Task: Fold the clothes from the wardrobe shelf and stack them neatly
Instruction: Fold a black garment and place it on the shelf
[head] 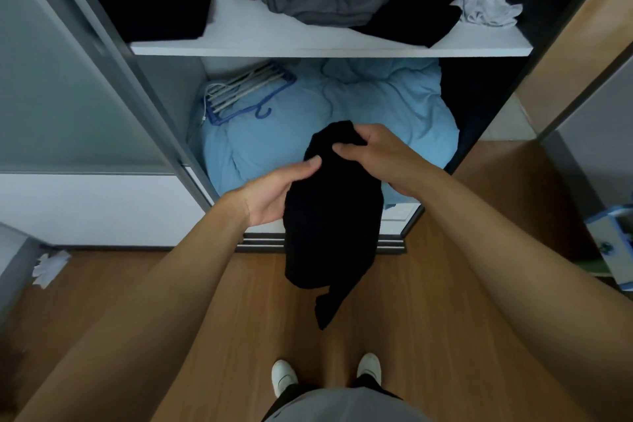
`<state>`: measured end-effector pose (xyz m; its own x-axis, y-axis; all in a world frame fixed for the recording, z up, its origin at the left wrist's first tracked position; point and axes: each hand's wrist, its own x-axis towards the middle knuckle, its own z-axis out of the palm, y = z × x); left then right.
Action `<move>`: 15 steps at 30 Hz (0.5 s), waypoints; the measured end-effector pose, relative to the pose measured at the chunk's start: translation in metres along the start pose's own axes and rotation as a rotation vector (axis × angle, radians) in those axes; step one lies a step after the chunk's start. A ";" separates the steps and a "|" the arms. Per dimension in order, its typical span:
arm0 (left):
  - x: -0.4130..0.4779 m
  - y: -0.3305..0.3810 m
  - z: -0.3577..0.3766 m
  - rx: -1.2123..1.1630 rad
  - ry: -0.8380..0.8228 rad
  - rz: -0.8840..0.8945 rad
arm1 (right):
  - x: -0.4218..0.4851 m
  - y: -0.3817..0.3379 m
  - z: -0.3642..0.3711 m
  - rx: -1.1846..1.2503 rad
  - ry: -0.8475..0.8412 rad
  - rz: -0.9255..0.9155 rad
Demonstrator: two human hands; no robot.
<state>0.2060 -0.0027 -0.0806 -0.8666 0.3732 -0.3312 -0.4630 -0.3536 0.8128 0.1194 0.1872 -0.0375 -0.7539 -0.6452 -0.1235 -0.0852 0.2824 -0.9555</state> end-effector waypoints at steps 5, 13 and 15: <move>-0.008 -0.017 -0.023 0.408 0.140 -0.184 | 0.005 0.004 -0.007 0.094 0.187 -0.013; -0.028 -0.017 -0.075 0.747 0.633 -0.122 | 0.020 0.010 -0.033 -0.156 0.469 -0.104; -0.035 -0.007 -0.086 0.690 0.809 0.022 | 0.020 0.024 -0.039 -0.179 0.493 -0.060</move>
<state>0.2233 -0.0874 -0.1160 -0.8571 -0.3983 -0.3267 -0.4595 0.3045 0.8343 0.0768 0.2089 -0.0519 -0.9575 -0.2656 0.1124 -0.2155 0.4000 -0.8908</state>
